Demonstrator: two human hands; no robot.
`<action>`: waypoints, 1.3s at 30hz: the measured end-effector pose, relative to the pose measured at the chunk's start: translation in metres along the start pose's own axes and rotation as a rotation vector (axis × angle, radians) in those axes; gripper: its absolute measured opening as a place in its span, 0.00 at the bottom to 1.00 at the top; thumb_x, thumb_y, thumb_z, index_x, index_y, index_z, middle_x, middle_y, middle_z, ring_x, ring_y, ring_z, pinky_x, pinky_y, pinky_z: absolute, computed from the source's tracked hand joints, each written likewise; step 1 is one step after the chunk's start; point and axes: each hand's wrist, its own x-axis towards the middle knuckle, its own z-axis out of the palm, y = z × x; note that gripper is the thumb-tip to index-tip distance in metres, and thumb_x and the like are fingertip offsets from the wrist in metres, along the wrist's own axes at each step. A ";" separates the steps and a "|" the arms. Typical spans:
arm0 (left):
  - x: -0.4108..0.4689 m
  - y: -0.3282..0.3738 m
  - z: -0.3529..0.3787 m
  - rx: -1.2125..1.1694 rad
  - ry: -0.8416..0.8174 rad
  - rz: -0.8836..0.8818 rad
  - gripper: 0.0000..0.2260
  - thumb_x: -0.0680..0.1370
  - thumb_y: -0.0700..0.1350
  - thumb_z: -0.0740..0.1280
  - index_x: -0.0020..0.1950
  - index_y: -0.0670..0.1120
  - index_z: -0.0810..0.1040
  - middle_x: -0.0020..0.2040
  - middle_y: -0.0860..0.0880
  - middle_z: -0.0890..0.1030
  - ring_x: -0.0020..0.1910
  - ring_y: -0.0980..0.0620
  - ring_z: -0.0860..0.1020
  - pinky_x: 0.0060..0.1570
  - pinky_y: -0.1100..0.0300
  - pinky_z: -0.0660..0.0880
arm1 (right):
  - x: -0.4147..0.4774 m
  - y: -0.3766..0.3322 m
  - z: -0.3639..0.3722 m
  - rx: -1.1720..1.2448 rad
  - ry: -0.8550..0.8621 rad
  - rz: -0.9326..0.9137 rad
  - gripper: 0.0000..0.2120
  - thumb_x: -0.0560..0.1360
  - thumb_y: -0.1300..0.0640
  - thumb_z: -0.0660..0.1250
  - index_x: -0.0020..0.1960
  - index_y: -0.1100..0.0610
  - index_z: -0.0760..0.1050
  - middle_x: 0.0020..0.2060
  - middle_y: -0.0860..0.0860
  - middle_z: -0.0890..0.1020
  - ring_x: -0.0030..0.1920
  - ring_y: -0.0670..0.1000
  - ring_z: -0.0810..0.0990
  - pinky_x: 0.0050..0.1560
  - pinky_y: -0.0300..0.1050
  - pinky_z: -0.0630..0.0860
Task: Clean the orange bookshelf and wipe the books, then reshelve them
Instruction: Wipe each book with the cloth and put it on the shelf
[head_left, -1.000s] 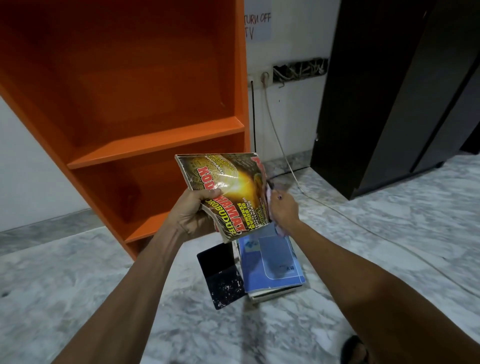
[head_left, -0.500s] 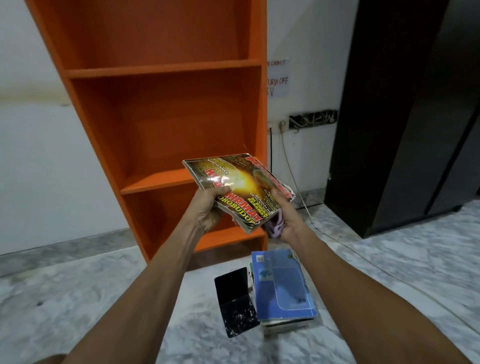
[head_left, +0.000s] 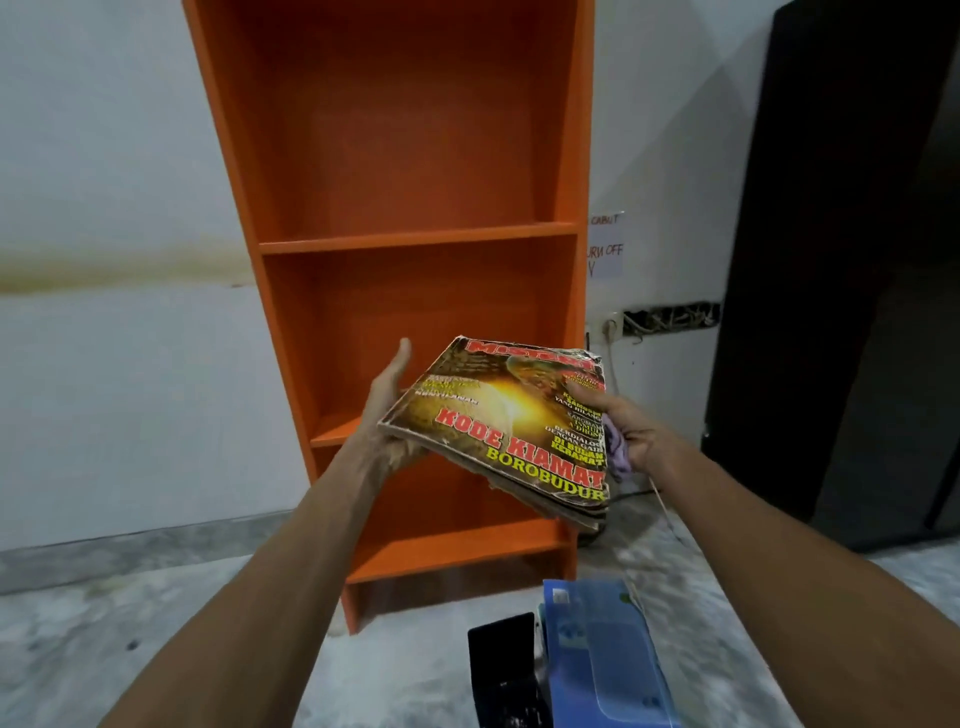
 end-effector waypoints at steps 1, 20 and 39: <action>0.001 0.005 0.001 0.102 -0.004 -0.009 0.33 0.74 0.63 0.65 0.67 0.40 0.70 0.63 0.35 0.77 0.59 0.36 0.78 0.60 0.38 0.74 | 0.005 -0.006 -0.001 -0.018 -0.005 0.027 0.26 0.68 0.57 0.78 0.60 0.68 0.76 0.46 0.64 0.85 0.40 0.60 0.86 0.44 0.56 0.84; 0.074 0.048 -0.015 0.882 0.574 0.450 0.06 0.77 0.38 0.62 0.40 0.42 0.74 0.36 0.48 0.76 0.33 0.50 0.73 0.33 0.57 0.69 | 0.050 -0.010 0.100 -1.056 -0.036 -0.289 0.23 0.70 0.37 0.73 0.53 0.54 0.79 0.36 0.52 0.84 0.28 0.45 0.78 0.27 0.38 0.73; 0.103 0.071 -0.107 1.041 0.881 0.633 0.05 0.77 0.40 0.62 0.48 0.44 0.77 0.42 0.49 0.80 0.40 0.49 0.78 0.37 0.59 0.69 | 0.175 0.061 0.213 -1.612 0.168 -0.278 0.13 0.73 0.52 0.72 0.54 0.56 0.75 0.55 0.55 0.79 0.56 0.60 0.79 0.44 0.48 0.71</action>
